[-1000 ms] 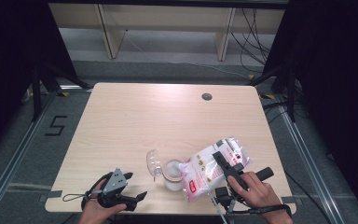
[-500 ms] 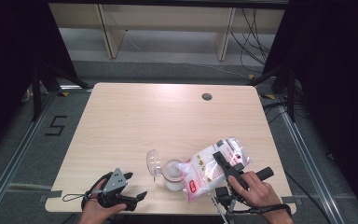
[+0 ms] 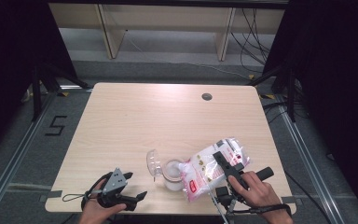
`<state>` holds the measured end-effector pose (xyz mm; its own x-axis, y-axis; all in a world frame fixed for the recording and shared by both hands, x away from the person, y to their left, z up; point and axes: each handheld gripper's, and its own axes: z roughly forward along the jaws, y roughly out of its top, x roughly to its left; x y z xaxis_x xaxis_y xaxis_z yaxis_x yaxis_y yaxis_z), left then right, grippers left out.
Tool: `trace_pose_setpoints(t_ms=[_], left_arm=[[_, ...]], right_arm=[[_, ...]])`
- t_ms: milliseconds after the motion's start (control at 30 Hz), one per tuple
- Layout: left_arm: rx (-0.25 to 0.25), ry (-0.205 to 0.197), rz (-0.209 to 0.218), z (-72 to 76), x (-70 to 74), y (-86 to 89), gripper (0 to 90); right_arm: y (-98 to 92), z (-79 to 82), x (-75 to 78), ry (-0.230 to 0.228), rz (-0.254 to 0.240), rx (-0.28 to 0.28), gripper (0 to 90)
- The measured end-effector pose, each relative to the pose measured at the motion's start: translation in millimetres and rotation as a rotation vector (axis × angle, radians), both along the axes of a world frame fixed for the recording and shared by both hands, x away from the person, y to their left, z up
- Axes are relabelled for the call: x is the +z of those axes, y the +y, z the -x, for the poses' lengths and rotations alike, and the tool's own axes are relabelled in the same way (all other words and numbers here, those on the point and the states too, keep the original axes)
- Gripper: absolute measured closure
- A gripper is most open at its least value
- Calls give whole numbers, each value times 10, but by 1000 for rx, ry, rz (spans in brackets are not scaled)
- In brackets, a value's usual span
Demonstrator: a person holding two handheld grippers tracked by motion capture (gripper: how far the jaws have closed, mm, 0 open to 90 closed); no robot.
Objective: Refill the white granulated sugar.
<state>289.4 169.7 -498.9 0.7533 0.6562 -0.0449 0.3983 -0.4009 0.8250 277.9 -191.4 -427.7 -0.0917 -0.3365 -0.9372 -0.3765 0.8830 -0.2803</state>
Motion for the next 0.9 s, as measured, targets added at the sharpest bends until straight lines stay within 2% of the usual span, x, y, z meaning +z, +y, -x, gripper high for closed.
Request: trace_pose_setpoints(t_ms=[67, 133, 167, 200, 333, 367, 433, 467, 500, 533, 600, 633, 700, 800, 867, 900], left_arm=[[-2, 0, 26, 15, 5, -16, 153], [-14, -8, 14, 10, 9, -15, 153], [-7, -9, 34, 10, -7, -28, 153], [-7, -2, 8, 8, 1, -11, 153], [11, 4, 16, 7, -1, -7, 154], [13, 5, 19, 8, -3, -10, 154], [12, 4, 28, 4, -13, -19, 154], [8, 6, 25, 1, -12, -20, 154], [3, -3, -10, -8, -5, -2, 155], [4, -1, -14, -3, 1, 1, 155], [3, -6, -8, -5, -2, 4, 154], [13, 0, 28, 4, -10, -17, 155], [6, -1, 13, 0, -7, -7, 155], [11, 0, 25, 3, -11, -18, 155], [11, 0, 25, 3, -11, -17, 155], [11, 0, 25, 3, -11, -16, 155]], right_arm=[[-4, 3, -20, 4, -27, -3, 651], [-6, 11, -38, 12, -55, -17, 652], [-5, 10, -38, 11, -54, -16, 652], [-6, 9, -38, 12, -53, -16, 652], [-8, -8, -28, 14, -34, -3, 653], [-3, -9, -16, 3, -21, 6, 653], [-9, -1, -33, 22, -42, -18, 653], [-5, -4, -23, 15, -30, -8, 653], [-6, -4, -23, 15, -28, -9, 654], [-6, -3, -24, 16, -27, -11, 654], [-4, -2, -24, 15, -27, -10, 654], [-3, -2, -23, 16, -28, -11, 654], [-3, -2, -24, 16, -28, -11, 655], [-5, -7, -25, 17, -28, -10, 655], [-22, 1, -52, 24, -59, -25, 656], [-21, 0, -51, 23, -56, -23, 656]])
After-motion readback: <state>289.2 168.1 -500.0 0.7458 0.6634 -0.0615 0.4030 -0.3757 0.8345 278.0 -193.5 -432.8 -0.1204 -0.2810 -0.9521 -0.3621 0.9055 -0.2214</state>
